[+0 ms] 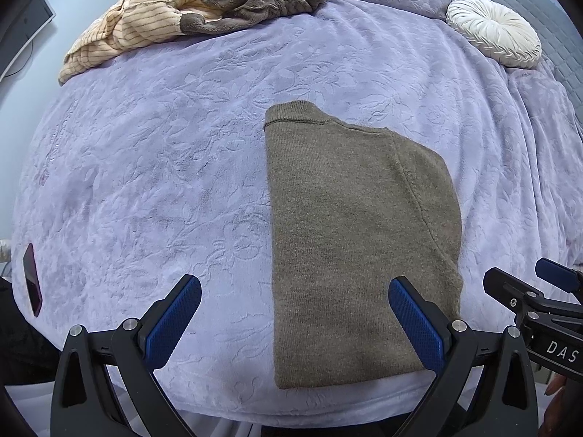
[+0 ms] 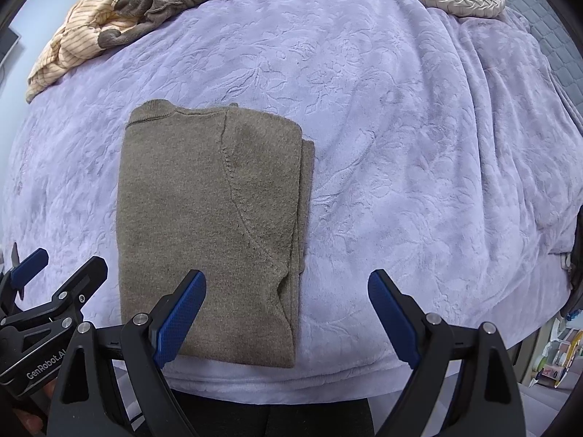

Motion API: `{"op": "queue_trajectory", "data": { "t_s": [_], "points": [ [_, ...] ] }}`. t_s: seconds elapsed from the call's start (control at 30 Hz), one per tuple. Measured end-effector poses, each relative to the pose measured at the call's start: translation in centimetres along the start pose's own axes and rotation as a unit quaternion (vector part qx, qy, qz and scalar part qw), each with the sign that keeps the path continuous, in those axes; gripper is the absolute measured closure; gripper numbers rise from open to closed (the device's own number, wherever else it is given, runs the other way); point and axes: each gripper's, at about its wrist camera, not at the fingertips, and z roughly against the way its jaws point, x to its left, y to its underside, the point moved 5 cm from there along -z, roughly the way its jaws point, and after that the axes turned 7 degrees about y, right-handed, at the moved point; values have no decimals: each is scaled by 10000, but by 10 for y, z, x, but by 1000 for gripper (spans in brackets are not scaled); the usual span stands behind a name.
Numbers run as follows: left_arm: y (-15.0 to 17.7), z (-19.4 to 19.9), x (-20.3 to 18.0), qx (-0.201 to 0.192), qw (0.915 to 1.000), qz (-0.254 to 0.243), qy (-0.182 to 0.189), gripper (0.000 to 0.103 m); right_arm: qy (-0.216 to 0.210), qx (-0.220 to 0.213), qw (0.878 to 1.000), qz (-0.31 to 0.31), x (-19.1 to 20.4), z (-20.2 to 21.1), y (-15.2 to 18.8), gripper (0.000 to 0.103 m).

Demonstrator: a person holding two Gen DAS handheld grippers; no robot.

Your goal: Fold small clothes

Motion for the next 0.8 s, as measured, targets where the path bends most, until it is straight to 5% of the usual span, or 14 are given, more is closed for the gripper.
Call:
{"op": "queue_trajectory", "data": {
  "t_s": [0.8],
  "points": [
    [0,5,1,-48,10000,-6,-49,0,18,-11,10000,-5,5,5,7,11]
  ]
}}
